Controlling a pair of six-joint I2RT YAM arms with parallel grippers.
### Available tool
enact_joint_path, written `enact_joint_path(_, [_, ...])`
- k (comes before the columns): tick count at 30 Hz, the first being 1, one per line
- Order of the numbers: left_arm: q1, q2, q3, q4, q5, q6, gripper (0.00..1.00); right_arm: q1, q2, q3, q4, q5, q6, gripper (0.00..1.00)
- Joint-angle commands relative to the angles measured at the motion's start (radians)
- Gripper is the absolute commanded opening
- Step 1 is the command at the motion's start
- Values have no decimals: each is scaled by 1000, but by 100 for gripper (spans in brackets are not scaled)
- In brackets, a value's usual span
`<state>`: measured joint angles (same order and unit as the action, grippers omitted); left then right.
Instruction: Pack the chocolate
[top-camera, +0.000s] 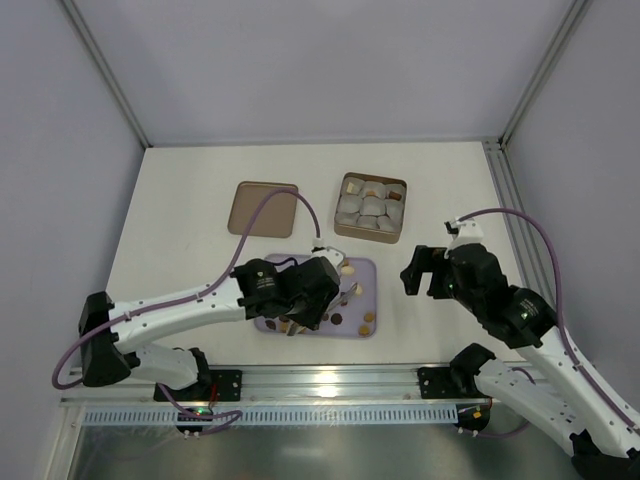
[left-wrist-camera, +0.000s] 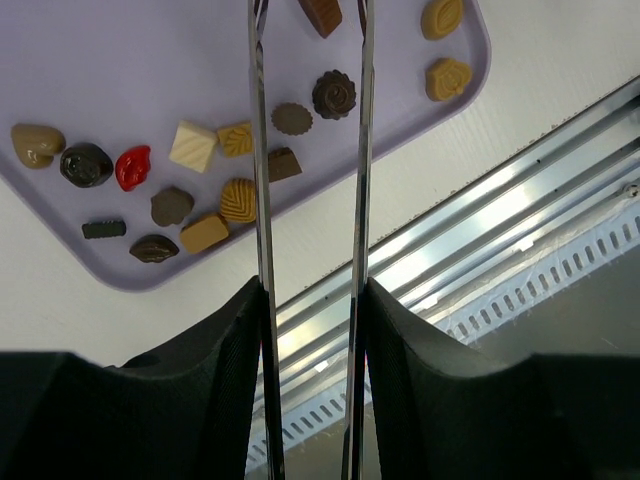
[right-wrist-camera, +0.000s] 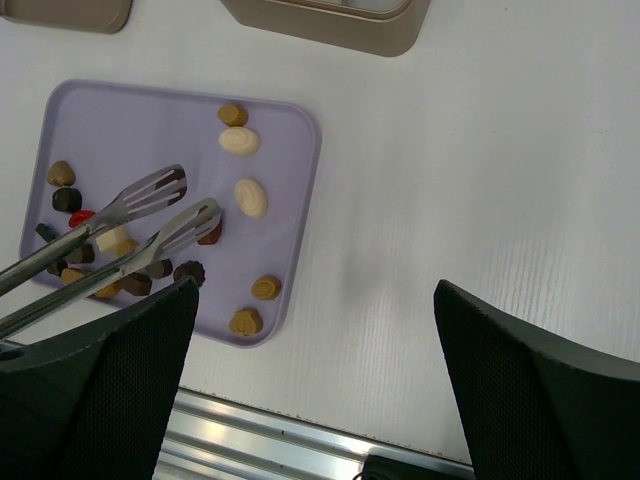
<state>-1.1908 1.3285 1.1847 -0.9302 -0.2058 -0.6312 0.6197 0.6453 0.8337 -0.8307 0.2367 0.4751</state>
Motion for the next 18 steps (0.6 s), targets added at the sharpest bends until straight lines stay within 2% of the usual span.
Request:
enact_joint_path(1, [-38,8,0,7,-49,-67,42,-2,-22,-4,31,-2,14,100])
enact_joint_path(13, [-79,103,15,-16,-106,-84,41,-2,-36,-5,22,-2,11,100])
enact_joint_path(18, [-89,110,27,-27,-115,-82,29,0,-38,-7,24,-2,8,100])
